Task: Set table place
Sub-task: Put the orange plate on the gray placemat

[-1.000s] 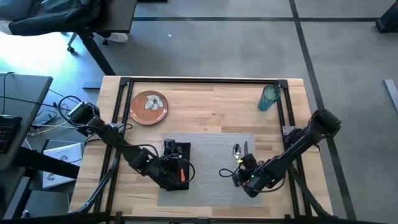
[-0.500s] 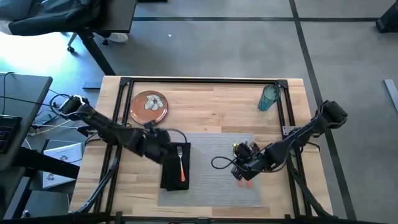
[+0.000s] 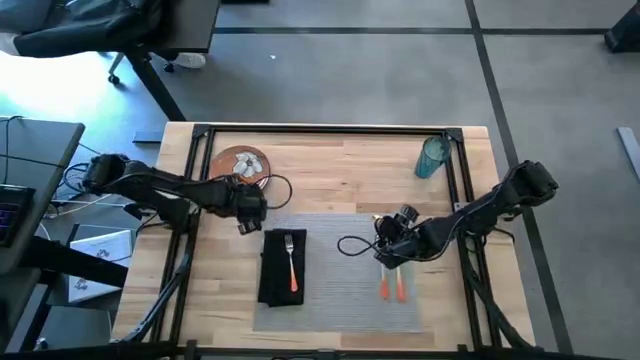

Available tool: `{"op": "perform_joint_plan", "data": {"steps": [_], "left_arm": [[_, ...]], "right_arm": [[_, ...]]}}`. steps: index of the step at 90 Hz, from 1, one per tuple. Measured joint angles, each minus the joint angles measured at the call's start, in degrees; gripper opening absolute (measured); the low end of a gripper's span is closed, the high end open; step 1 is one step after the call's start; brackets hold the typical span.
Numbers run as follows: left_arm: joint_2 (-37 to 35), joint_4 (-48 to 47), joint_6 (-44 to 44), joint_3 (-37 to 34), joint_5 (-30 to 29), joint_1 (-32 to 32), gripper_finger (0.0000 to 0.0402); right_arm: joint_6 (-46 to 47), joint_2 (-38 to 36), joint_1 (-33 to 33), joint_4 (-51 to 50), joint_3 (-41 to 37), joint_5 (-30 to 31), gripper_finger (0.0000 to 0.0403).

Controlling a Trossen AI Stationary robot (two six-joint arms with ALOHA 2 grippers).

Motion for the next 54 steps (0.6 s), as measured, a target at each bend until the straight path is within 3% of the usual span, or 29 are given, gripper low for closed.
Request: {"op": "perform_joint_plan", "data": {"steps": [32, 54], "left_arm": [[7.01, 4.66, 3.79, 0.04, 2.02, 11.73, 0.0198], [12.27, 9.37, 6.16, 0.2, 1.2, 13.48, 0.0197]], "right_arm": [[3.94, 0.0, 0.43, 9.28, -6.23, -3.87, 0.0204], [3.91, 0.0, 1.83, 9.77, -6.32, -3.8, 0.0204]]}}
